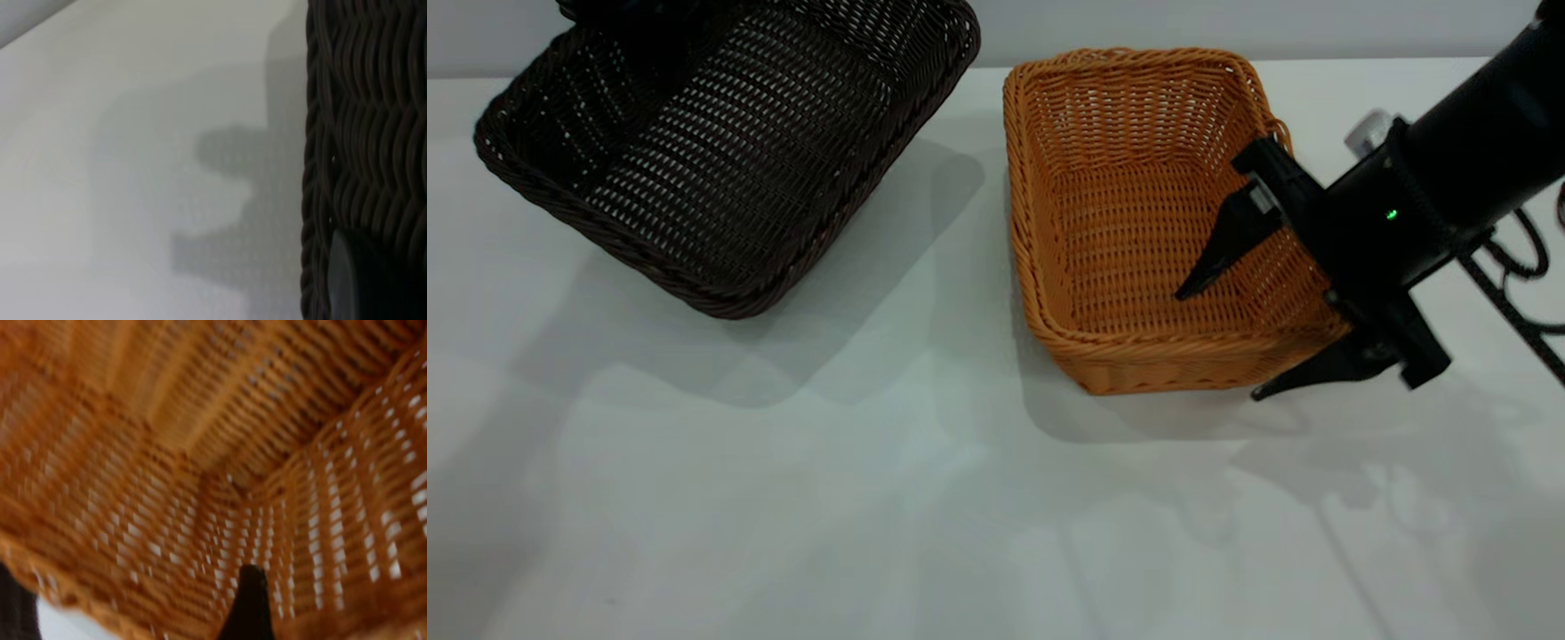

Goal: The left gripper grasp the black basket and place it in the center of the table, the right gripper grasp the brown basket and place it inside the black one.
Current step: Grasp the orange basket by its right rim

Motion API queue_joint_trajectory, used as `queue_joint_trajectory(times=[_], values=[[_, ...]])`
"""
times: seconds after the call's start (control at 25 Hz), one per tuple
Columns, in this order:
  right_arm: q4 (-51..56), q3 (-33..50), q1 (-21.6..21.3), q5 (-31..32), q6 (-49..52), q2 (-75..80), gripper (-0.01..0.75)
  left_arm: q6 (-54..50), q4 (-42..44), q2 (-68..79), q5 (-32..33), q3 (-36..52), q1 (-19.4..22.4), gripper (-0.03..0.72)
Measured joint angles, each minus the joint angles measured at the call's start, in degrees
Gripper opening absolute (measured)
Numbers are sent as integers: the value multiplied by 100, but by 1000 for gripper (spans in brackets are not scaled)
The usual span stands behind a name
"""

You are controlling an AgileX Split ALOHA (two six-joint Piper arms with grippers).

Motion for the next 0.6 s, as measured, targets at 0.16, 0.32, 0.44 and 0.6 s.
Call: queue_joint_trajectory(times=[0.16,0.32,0.44,0.6], values=[[494,-60,0,-261,0,292,514,186,0,0,-14,0,0,83],[766,-72,0,-530,-2,415,367,308,-5,0,-13,0,55,83],[861,-199,-35,-836,-100,421,224,319,5,0,-13,0,123,83],[910,-417,-376,-1070,-534,421,96,324,5,-5,10,0,167,83]])
